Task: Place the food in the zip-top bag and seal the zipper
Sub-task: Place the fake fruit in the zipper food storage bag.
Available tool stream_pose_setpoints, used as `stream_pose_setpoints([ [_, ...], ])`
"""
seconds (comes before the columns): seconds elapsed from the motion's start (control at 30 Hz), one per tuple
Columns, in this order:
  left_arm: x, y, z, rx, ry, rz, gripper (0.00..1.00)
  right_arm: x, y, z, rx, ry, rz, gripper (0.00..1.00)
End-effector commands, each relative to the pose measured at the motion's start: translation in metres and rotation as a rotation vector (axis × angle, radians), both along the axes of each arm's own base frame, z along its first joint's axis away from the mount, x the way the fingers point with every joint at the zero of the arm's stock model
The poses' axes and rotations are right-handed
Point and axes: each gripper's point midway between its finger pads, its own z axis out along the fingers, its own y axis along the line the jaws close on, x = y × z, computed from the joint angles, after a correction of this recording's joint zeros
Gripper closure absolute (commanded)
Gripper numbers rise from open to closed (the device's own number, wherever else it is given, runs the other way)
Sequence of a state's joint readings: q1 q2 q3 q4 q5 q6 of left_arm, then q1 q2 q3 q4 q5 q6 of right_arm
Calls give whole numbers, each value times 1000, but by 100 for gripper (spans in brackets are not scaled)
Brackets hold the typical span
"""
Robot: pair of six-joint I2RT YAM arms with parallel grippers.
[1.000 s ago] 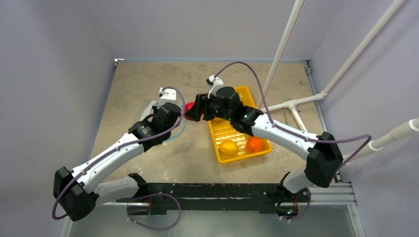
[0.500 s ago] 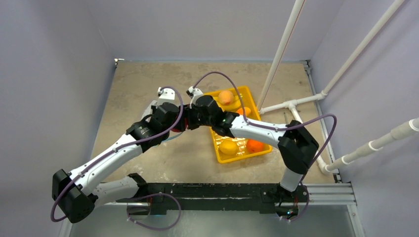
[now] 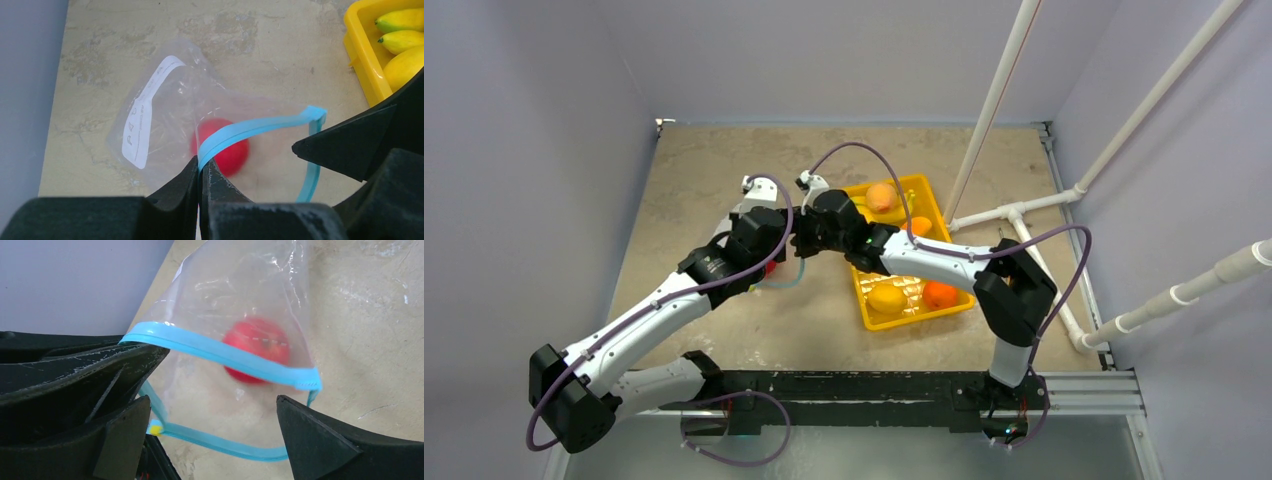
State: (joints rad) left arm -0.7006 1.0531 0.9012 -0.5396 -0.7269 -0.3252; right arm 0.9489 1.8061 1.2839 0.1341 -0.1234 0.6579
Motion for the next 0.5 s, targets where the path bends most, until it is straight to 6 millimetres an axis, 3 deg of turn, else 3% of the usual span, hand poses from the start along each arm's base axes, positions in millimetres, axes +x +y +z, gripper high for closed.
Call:
stream_pose_setpoints([
  [0.0, 2, 0, 9, -27, -36, 0, 100, 7, 7, 42, 79, -64, -23, 2],
  [0.23, 3, 1, 8, -25, -32, 1, 100, 6, -11, 44, 37, -64, -66, 1],
  [0.47, 2, 2, 7, -24, -32, 3, 100, 16, -45, 42, -42, -82, -210, 1],
])
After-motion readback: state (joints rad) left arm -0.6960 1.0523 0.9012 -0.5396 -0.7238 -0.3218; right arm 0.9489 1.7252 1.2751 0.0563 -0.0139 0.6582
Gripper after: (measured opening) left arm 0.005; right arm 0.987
